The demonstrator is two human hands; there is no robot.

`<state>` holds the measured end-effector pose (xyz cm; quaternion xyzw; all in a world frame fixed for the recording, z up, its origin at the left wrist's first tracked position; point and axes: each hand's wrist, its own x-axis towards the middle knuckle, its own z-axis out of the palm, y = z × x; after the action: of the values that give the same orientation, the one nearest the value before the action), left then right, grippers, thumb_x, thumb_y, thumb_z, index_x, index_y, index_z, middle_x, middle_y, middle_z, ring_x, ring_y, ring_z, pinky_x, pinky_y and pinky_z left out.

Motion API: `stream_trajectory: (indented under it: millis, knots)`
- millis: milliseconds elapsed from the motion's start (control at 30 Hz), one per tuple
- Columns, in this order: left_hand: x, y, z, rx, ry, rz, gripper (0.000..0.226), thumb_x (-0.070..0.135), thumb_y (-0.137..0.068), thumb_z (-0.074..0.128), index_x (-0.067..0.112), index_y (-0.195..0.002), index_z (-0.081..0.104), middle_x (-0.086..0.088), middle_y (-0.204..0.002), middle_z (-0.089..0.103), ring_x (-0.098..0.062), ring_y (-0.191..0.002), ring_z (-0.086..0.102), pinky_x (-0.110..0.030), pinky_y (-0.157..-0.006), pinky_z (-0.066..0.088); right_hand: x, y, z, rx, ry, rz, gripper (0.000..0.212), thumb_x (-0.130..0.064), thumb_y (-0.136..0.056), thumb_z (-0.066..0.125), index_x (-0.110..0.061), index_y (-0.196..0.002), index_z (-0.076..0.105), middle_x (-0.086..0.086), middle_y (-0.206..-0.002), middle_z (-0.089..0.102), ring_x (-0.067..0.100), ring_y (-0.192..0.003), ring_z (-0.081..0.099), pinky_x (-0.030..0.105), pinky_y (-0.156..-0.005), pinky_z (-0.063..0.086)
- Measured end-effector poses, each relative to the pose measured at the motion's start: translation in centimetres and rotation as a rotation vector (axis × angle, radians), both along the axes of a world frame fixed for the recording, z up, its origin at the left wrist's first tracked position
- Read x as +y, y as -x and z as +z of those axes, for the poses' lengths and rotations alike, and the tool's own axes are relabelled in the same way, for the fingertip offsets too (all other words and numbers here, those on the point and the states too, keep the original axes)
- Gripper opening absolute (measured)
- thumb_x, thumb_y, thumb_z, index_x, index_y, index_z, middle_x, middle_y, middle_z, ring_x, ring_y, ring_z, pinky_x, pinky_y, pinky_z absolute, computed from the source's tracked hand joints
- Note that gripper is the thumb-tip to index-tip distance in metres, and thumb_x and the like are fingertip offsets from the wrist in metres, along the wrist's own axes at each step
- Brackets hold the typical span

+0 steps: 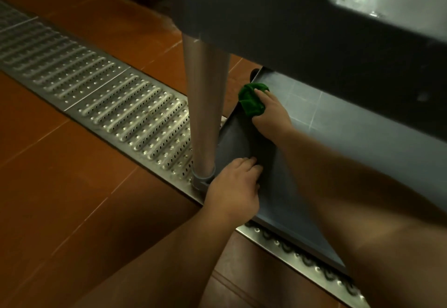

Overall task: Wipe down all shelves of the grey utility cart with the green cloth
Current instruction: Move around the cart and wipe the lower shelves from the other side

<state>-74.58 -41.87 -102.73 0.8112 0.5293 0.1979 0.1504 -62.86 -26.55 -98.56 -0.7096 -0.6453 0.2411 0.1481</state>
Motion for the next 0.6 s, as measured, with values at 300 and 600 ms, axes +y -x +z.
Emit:
stream_trajectory:
  millis: [300,600]
  knots:
    - [-0.9,-0.6,-1.4,-0.043,-0.447,0.050,0.029,0.012,-0.085,0.054,0.005,-0.113,0.053,-0.015,-0.105,0.060,-0.031,-0.103,0.055,-0.047,-0.110,0.036,-1.8,-1.8,0.5,0.122,0.073,0.196,0.071,-0.007,-0.085,0.061,-0.049,-0.140,0.046,-0.008,-0.149,0.042,0.012,-0.115,0.050,0.024,-0.095,0.046]
    - [-2.0,-0.1,-1.1,0.029,-0.522,0.114,0.023,0.031,-0.087,0.054,0.014,-0.101,0.048,-0.013,-0.099,0.063,-0.028,-0.095,0.051,-0.042,-0.092,0.040,-9.4,-1.5,-1.8,0.129,0.001,0.577,0.051,-0.010,-0.088,0.066,-0.040,-0.129,0.061,-0.013,-0.149,0.044,0.008,-0.136,0.041,0.027,-0.116,0.029]
